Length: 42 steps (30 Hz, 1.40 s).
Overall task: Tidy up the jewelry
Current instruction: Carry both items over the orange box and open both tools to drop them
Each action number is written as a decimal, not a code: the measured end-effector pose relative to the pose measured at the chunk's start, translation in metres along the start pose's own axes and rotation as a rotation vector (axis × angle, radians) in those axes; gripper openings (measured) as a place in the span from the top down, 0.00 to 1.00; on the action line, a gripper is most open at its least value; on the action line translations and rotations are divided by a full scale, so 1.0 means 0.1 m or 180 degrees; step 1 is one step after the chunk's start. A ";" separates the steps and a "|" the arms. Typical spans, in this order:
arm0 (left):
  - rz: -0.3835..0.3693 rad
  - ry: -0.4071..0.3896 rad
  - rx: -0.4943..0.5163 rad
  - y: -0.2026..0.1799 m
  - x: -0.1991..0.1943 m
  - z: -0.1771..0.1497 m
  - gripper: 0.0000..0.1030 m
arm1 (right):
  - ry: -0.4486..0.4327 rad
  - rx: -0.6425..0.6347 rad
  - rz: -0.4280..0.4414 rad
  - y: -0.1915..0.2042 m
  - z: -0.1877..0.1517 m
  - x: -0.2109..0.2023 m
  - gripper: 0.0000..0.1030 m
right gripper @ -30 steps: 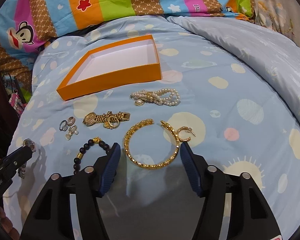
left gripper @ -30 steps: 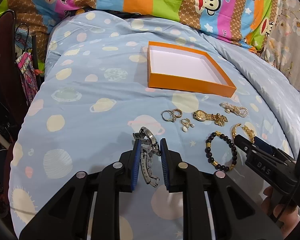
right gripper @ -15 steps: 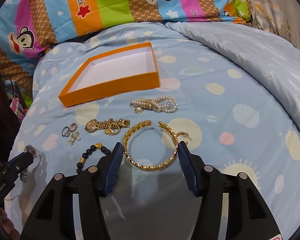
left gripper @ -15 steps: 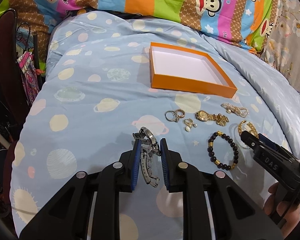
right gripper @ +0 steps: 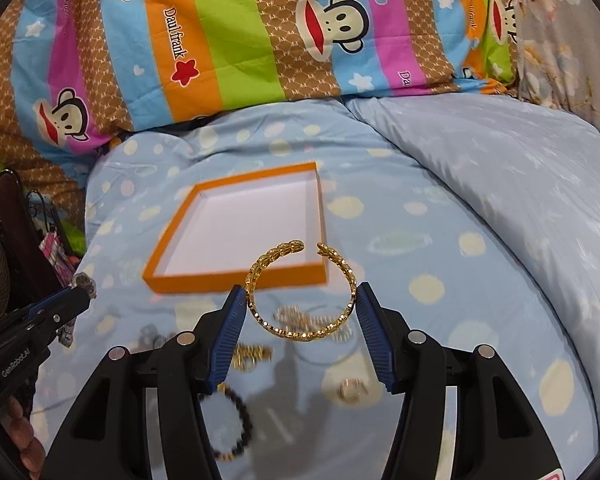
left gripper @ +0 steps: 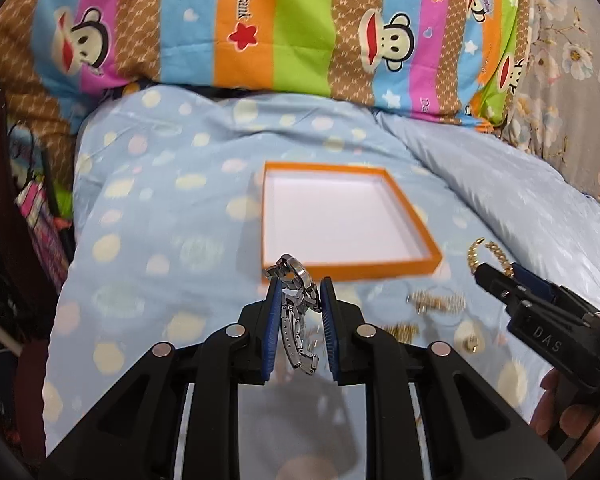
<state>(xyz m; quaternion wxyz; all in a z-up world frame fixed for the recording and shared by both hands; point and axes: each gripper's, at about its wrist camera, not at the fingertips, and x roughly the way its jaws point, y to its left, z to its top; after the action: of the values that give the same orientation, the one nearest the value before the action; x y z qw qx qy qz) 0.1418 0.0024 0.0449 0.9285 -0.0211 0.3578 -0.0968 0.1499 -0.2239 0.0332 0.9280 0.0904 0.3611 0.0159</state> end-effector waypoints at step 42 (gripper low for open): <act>0.0197 0.0188 -0.0094 0.14 1.17 0.40 0.62 | 0.0143 0.0064 0.0239 0.01 0.31 0.89 0.45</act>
<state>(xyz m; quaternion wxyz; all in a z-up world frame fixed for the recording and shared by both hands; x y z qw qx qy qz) 0.2560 -0.0078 -0.0043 0.9197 -0.0208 0.3869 -0.0633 0.2366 -0.2190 -0.0033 0.9174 0.1129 0.3784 0.0491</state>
